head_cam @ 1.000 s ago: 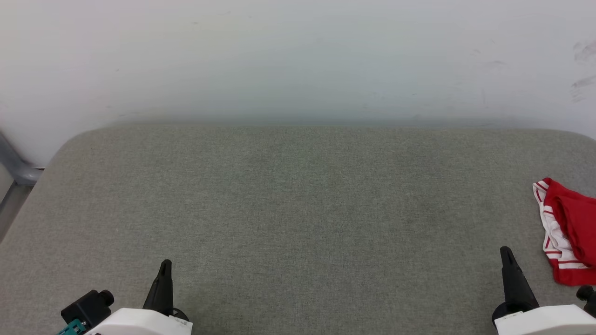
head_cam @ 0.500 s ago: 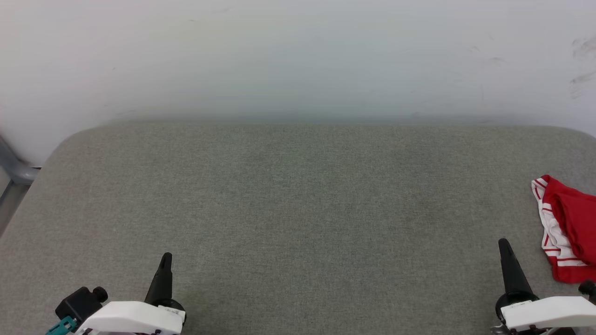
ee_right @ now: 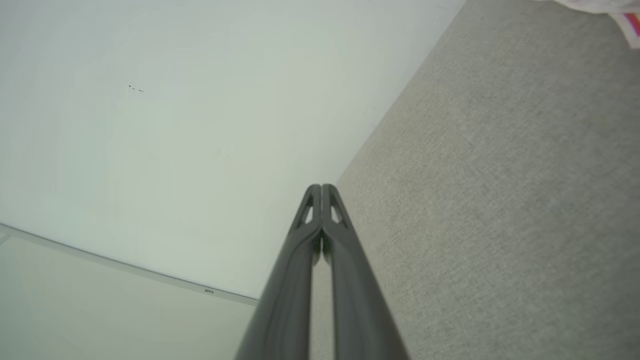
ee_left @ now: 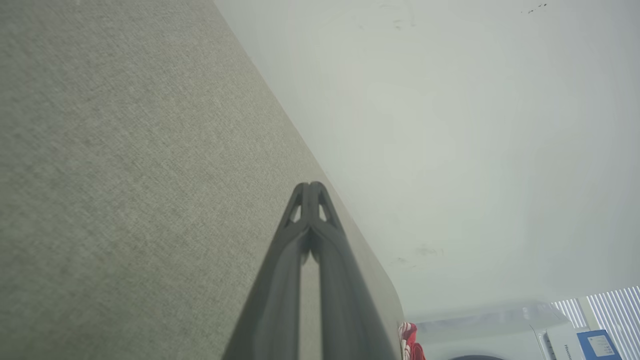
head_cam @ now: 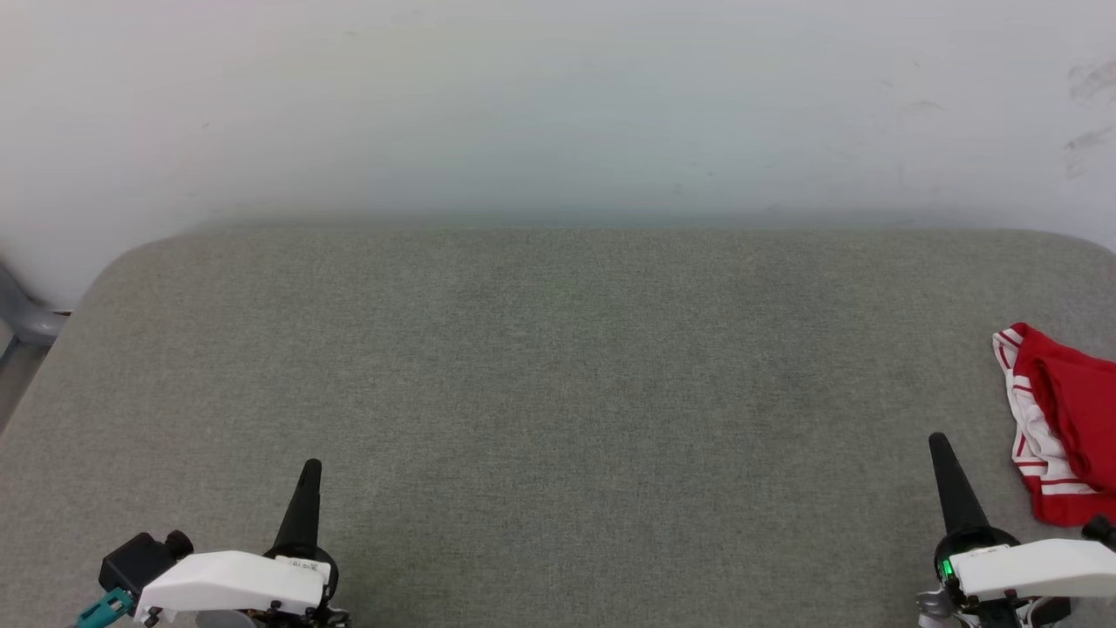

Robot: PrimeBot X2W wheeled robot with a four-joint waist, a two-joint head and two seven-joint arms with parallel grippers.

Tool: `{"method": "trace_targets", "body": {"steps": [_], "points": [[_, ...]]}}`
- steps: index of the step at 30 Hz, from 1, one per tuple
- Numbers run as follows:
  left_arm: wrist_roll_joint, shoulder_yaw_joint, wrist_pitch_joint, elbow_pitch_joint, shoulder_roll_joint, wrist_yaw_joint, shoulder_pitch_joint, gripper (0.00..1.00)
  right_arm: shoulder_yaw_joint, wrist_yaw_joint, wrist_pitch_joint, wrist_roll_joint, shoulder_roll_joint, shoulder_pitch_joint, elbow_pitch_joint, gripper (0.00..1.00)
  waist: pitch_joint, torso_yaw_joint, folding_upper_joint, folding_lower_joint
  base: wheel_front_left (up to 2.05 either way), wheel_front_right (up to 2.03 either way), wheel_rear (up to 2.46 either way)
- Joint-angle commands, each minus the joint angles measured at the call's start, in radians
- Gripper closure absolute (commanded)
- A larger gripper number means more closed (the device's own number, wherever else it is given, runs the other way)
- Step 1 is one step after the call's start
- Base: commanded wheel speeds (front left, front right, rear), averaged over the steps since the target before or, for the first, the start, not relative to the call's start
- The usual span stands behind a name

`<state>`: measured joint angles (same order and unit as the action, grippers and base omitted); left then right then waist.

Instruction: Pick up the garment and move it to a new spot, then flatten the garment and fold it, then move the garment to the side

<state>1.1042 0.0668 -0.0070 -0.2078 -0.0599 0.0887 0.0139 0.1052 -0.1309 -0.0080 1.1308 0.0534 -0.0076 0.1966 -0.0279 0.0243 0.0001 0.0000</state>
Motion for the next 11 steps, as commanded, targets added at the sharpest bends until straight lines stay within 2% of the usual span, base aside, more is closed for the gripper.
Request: {"method": "trace_targets", "body": {"steps": [1, 11], "points": [[0.03, 0.005, 0.007, 0.004, 0.0, 0.01, 0.028, 1.0, 0.003, 0.0, 0.007, 0.029, -0.001, -0.028, -0.004, 1.0, 0.001, -0.001, -0.0001, 0.0, 0.0, 0.0, 0.0], [0.133, 0.015, 0.032, -0.005, 0.002, 0.017, 0.044, 1.0, 0.005, 0.0, 0.032, 0.127, -0.002, -0.046, 0.008, 1.0, 0.006, -0.005, -0.0001, 0.0, 0.0, 0.0, 0.0]]}}
